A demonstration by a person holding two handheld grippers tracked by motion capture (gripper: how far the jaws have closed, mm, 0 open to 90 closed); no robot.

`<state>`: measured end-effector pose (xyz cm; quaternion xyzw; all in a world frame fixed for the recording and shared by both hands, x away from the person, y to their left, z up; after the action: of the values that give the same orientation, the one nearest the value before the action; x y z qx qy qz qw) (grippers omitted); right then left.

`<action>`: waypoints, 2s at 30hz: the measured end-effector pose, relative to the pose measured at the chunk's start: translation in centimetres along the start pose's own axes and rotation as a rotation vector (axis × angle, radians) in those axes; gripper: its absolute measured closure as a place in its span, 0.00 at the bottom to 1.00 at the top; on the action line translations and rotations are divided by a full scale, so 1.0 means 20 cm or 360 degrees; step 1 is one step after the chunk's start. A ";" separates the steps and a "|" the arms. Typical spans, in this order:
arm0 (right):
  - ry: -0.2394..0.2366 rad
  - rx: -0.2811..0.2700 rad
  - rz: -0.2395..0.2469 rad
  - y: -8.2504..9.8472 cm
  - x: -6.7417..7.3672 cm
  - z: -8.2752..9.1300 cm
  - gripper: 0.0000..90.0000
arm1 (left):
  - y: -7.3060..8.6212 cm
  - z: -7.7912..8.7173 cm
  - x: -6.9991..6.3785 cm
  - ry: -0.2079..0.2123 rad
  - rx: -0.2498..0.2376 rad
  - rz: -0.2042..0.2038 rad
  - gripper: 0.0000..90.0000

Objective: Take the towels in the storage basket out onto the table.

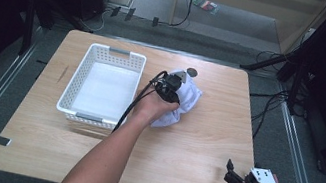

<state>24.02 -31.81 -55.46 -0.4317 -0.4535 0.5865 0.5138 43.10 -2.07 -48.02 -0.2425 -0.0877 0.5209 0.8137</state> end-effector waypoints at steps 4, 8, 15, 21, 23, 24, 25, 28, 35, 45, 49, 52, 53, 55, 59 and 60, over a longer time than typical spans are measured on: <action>0.0000 0.0001 0.0001 0.00 0.00 0.00 0.09 | 0.02 -0.02 0.00 0.0028 -0.0021 0.0021 0.51; 0.0000 0.0005 -0.0001 0.00 0.00 0.00 0.09 | 0.02 -0.02 0.00 0.0116 0.0007 0.0069 0.12; 0.0001 0.0006 0.0001 0.00 0.00 0.00 0.09 | 0.01 0.04 0.04 0.0061 -0.0077 0.0068 0.00; 0.0002 0.0009 0.0003 0.00 0.00 0.00 0.09 | 0.01 0.11 0.09 0.0062 -0.0111 0.0072 0.00; 0.0003 0.0008 0.0002 0.00 0.00 0.00 0.09 | 0.01 0.14 0.11 0.0057 -0.0126 0.0075 0.00; 0.0003 0.0009 0.0004 0.00 0.00 0.00 0.09 | 0.01 0.15 0.12 0.0053 -0.0127 0.0077 0.00; 0.0005 0.0009 0.0003 0.00 0.00 0.00 0.09 | 0.01 0.16 0.14 0.0046 -0.0128 0.0065 0.00; 0.0001 0.0009 0.0012 0.00 0.01 0.00 0.09 | 0.02 0.20 0.18 0.0024 -0.0148 0.0070 0.00; 0.0005 0.0011 0.0019 0.00 0.01 0.00 0.09 | 0.02 0.32 0.30 -0.0024 -0.0189 0.0094 0.00; 0.0008 0.0018 0.0022 0.00 0.01 0.00 0.09 | 0.08 0.49 0.54 -0.0096 -0.0241 0.0187 0.00; 0.0010 0.0019 0.0026 0.00 0.01 -0.01 0.09 | 0.12 0.54 0.64 -0.0124 -0.0258 0.0241 0.00; 0.0014 0.0021 0.0025 0.00 0.01 -0.01 0.09 | 0.16 0.58 0.70 -0.0152 -0.0275 0.0271 0.00; 0.0014 0.0020 0.0026 0.00 0.01 -0.01 0.09 | 0.17 0.59 0.73 -0.0150 -0.0276 0.0278 0.00; 0.0016 0.0021 0.0026 0.00 0.01 -0.01 0.09 | 0.20 0.61 0.78 -0.0164 -0.0269 0.0292 0.00; 0.0019 0.0024 0.0026 0.00 0.01 -0.01 0.09 | 0.27 0.66 0.88 -0.0211 -0.0282 0.0359 0.00; 0.0019 0.0024 0.0026 0.00 0.01 -0.01 0.09 | 0.28 0.67 0.91 -0.0217 -0.0290 0.0372 0.00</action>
<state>24.13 -31.59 -55.50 -0.4349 -0.4425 0.5915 0.5150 41.26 20.08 -41.13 -0.2879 -0.1609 0.6172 0.7143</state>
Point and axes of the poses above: each handheld gripper's, and its own axes: z roughly backward along the jaws, y roughly out of its underside, x roughly to its left, the point moved 2 cm from there along -z, roughly forward along the jaws, and after that the axes turned 13 degrees about -x, right-handed, at the moved point
